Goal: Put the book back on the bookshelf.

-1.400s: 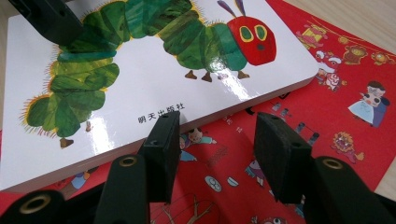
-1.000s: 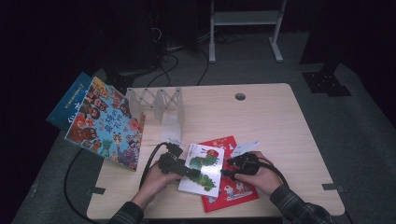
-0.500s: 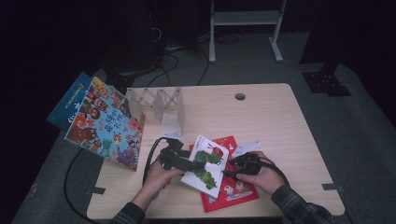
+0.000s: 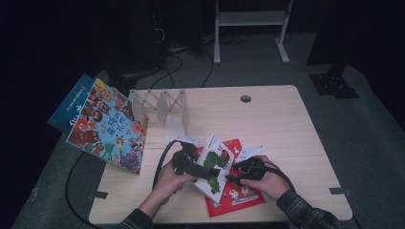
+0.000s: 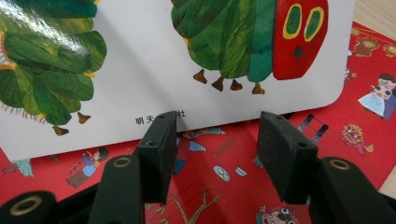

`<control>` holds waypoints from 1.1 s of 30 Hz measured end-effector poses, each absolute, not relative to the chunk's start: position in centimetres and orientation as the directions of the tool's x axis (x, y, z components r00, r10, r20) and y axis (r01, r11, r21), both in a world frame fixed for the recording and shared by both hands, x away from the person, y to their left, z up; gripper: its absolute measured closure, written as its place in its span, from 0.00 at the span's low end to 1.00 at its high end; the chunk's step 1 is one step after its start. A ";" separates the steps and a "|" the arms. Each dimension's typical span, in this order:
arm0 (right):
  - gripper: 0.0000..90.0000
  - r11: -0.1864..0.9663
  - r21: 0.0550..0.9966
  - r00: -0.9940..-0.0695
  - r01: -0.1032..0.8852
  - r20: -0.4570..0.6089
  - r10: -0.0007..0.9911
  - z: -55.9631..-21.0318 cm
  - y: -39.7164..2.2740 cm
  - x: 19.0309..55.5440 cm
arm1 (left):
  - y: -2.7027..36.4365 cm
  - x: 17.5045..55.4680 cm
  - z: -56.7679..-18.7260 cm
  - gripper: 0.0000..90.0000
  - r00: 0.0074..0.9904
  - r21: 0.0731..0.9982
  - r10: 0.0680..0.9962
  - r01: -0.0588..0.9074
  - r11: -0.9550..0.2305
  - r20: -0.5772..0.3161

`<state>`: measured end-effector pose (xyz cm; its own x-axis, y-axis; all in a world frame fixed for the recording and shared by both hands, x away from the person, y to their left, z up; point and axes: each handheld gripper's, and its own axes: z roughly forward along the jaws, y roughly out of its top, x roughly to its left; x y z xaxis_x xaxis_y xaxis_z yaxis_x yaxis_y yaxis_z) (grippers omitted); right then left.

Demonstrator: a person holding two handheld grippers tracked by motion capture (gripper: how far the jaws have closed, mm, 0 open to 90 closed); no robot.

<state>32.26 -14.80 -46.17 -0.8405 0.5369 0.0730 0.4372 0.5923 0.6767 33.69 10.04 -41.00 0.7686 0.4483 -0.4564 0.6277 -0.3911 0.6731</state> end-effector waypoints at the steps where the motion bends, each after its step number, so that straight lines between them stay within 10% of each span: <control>1: 0.52 0.592 0.677 -0.840 0.437 0.072 0.538 -46.2 -14.8 32.3 | 10.1 33.8 -41.0 0.12 0.768 0.670 0.450 0.629 -0.393 -0.457; 33: 0.51 0.592 0.680 -0.841 0.433 0.068 0.537 -46.2 -14.7 32.2 | 11.7 35.0 -40.5 0.70 0.690 0.602 0.553 0.706 -0.373 -0.467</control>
<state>32.18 -14.70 -46.21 -0.8410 0.5367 0.0682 0.4330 0.5921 0.6797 35.02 11.75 -40.46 0.6900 0.5534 -0.4665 0.7061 -0.3730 0.6019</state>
